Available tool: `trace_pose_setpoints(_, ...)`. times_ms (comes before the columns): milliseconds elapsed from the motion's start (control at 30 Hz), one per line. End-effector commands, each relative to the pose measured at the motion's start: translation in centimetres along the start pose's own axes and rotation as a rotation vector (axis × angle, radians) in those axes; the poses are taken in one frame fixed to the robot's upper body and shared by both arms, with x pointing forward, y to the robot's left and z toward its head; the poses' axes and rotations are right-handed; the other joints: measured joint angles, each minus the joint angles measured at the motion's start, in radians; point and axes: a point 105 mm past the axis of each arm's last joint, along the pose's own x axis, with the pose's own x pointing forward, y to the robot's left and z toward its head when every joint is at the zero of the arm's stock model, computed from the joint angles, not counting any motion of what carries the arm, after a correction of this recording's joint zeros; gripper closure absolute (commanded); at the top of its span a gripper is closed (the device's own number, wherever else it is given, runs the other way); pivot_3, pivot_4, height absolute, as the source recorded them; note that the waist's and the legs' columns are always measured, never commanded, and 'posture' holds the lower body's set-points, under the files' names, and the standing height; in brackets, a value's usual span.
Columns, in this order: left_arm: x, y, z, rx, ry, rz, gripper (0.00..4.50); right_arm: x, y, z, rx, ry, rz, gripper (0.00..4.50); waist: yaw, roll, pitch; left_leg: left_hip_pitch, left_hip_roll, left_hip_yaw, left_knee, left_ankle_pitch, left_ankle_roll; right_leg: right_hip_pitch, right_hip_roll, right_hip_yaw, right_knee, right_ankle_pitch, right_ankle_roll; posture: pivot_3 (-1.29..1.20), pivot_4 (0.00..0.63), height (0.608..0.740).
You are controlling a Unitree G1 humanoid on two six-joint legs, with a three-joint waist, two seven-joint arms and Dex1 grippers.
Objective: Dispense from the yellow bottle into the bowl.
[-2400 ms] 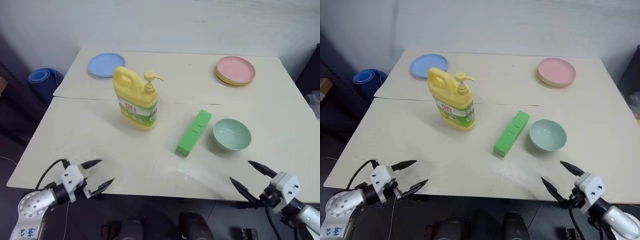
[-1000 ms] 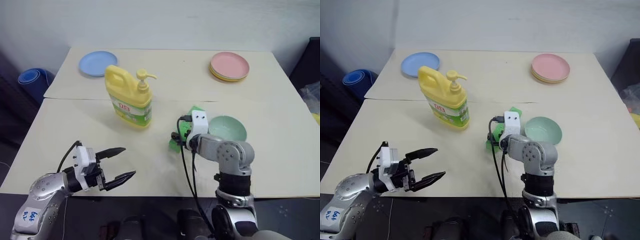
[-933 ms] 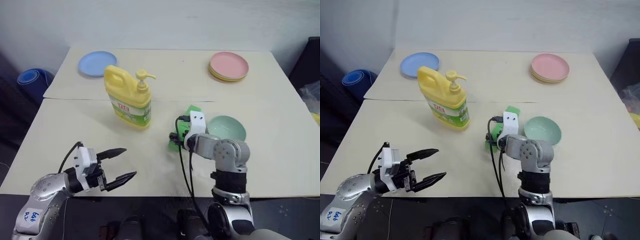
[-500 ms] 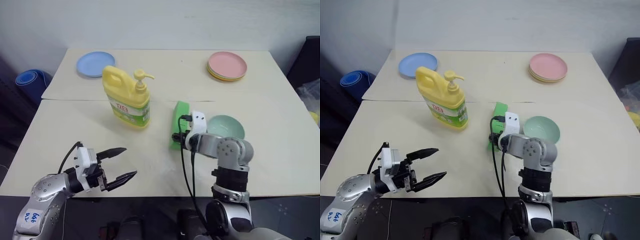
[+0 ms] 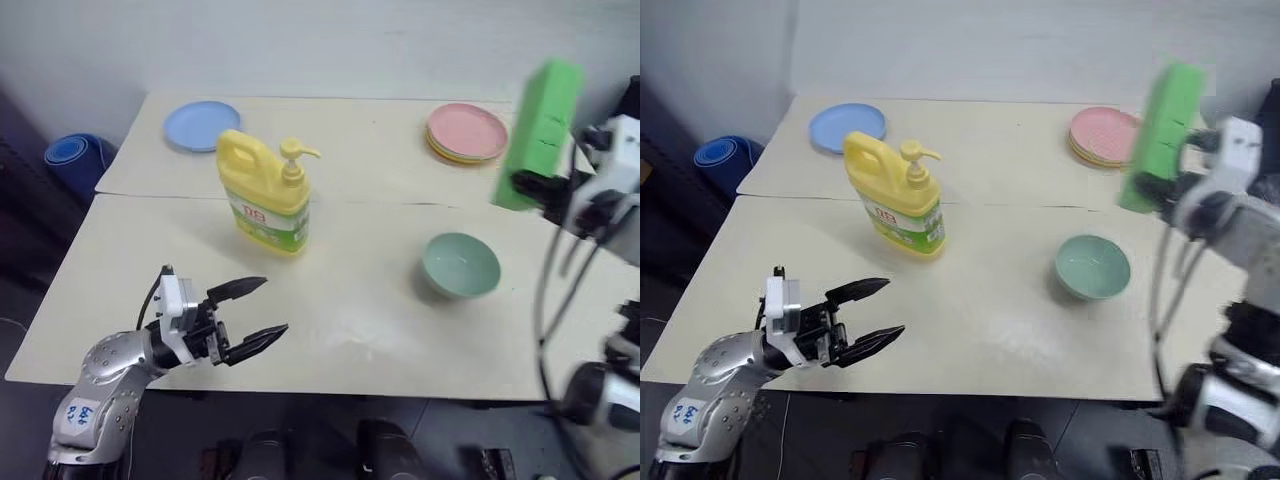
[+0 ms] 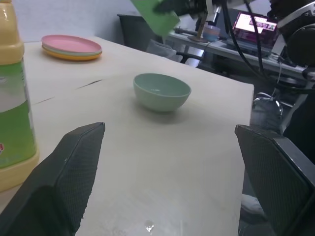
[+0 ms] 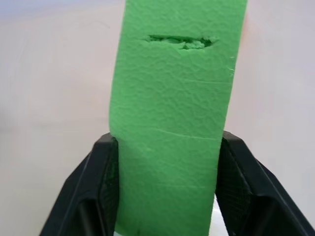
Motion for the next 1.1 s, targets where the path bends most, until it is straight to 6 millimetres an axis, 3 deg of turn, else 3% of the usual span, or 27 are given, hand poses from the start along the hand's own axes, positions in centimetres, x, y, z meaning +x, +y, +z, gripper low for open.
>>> trace_pose_setpoints(33,0.5,-0.2,0.4,0.020,-0.012,-0.055,0.00,1.4,-5.0,-2.5,-0.058,0.063,-0.089,2.16,-0.009,0.000,0.000,0.001,0.000,0.002,0.000,0.000,0.000,0.000,0.000,0.001,0.000,0.000,0.000,0.00,0.150,0.740)
trace_pose_setpoints(100,0.5,-0.2,0.2,0.021,-0.004,-0.068,0.00,1.8,-6.7,-3.9,-0.072,0.112,-0.122,2.16,-0.023,0.002,0.001,0.002,0.001,0.005,0.000,0.001,0.001,0.000,0.000,0.001,0.000,0.000,0.000,0.00,0.150,0.740)
trace_pose_setpoints(200,0.5,0.0,0.2,0.030,-0.001,-0.073,0.00,2.1,-7.7,-5.0,-0.151,0.152,-0.107,2.16,-0.033,0.004,0.002,0.003,0.001,0.005,-0.001,0.001,0.001,-0.001,0.000,0.001,0.001,0.000,0.000,0.00,0.150,0.740)
trace_pose_setpoints(300,0.6,0.2,0.4,0.036,-0.005,-0.074,0.00,1.5,-8.9,-5.2,-0.201,0.178,-0.113,1.38,-0.031,0.005,0.002,0.002,0.002,0.005,0.000,0.001,0.000,-0.001,0.000,0.001,0.001,0.000,0.000,0.00,0.150,0.740)
trace_pose_setpoints(433,0.7,0.1,0.4,0.011,0.004,-0.093,0.00,0.5,-8.3,-3.5,-0.259,0.117,0.009,0.01,-0.020,0.005,0.002,0.000,0.002,0.003,0.002,0.001,0.000,-0.001,0.000,0.000,0.000,0.001,0.001,0.00,0.150,0.740)
trace_pose_setpoints(500,0.8,-0.1,0.5,0.015,0.000,-0.101,0.00,-0.1,-6.3,-2.6,-0.326,0.074,0.165,0.01,-0.014,0.005,0.002,0.000,0.002,0.003,0.002,0.001,0.000,-0.001,0.000,0.000,0.000,0.001,0.001,0.00,0.150,0.740)
trace_pose_setpoints(633,1.1,-0.2,0.5,0.024,-0.005,-0.107,0.00,-1.2,-2.5,-3.5,-0.532,0.085,0.344,0.01,0.000,0.005,0.002,0.000,0.002,0.001,0.003,0.001,0.000,-0.001,0.000,-0.001,0.001,0.001,0.001,0.00,0.150,0.740)
trace_pose_setpoints(767,1.1,-0.1,0.5,0.030,-0.005,-0.102,0.00,-3.0,4.2,-7.1,-0.582,0.096,0.617,0.01,0.005,0.005,0.002,0.000,0.002,0.000,0.003,0.001,0.000,0.000,0.000,-0.002,0.001,0.001,0.002,0.00,0.150,0.740)
trace_pose_setpoints(867,1.2,0.0,0.5,0.033,-0.002,-0.099,0.00,-2.6,8.1,-9.8,-0.586,0.028,0.640,0.01,0.006,0.003,0.002,0.000,0.002,-0.001,0.004,0.001,0.000,0.001,0.000,-0.002,0.001,0.001,0.002,0.00,0.150,0.740)
trace_pose_setpoints(1000,1.3,0.1,0.5,0.033,0.002,-0.100,0.00,-1.6,9.5,-12.5,-0.592,0.024,0.626,0.01,0.015,0.003,0.002,0.000,0.001,-0.001,0.004,0.002,0.000,0.001,-0.001,-0.002,0.001,0.001,0.002,0.00,0.150,0.740)
trace_pose_setpoints(1100,1.4,0.2,0.6,0.037,0.003,-0.099,0.00,-0.3,10.1,-13.3,-0.589,0.021,0.593,0.01,0.022,0.002,0.002,0.000,0.000,-0.001,0.004,0.002,0.000,0.001,0.000,-0.002,0.000,0.001,0.002,0.00,0.150,0.740)
